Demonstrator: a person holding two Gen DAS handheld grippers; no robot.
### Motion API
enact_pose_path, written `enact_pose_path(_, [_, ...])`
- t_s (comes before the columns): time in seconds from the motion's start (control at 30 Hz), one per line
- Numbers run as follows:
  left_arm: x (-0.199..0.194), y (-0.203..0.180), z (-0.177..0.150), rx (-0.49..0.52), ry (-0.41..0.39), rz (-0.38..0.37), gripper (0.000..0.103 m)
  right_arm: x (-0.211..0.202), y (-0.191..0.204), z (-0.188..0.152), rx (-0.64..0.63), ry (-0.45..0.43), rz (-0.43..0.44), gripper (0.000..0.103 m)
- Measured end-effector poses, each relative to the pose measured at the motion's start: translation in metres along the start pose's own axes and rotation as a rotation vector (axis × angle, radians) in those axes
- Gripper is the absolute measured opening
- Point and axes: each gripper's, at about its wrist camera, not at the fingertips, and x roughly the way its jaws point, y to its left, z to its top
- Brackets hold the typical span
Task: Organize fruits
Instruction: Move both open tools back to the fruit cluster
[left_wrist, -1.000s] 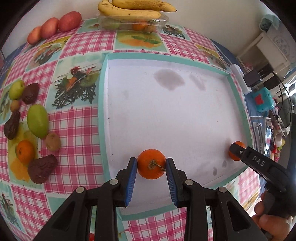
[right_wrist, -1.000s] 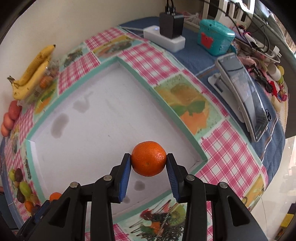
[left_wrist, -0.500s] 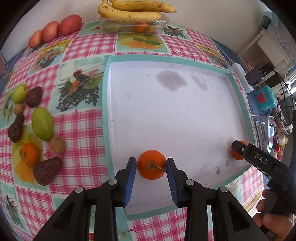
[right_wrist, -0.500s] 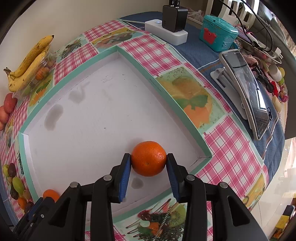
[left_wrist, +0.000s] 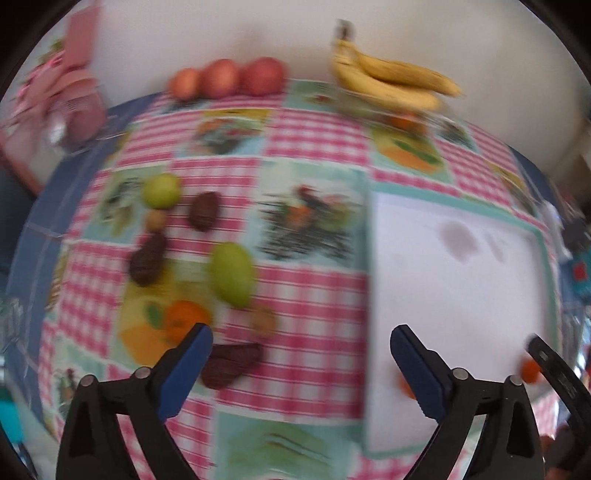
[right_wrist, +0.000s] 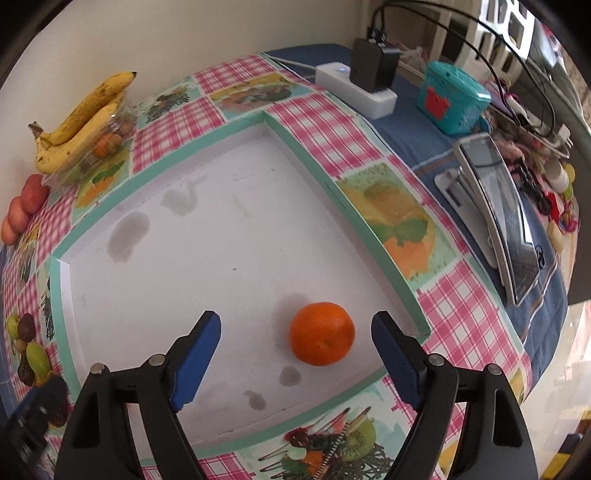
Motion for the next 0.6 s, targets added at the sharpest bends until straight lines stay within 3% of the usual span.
enact_pose_path(0.13, [0.002,0.037,0.006,-0.097,-0.021,0.055,0.103,-0.004,0.008,-0.001,-0.035,-0.032,0.006,0.093])
enact_pose_path(0.33, [0.002,0.075,0.011,-0.149,-0.058,0.155,0.103,-0.012,0.034,-0.003,-0.147,-0.087,0.006,0.094])
enact_pose_path(0.47, [0.003,0.097,0.014,-0.180,-0.057,0.169,0.103,-0.018,0.057,-0.007,-0.197,-0.098,0.062,0.094])
enact_pose_path(0.6, [0.000,0.120,0.016,-0.236,-0.068,0.169,0.103,-0.026,0.091,-0.012,-0.265,-0.096,0.172,0.094])
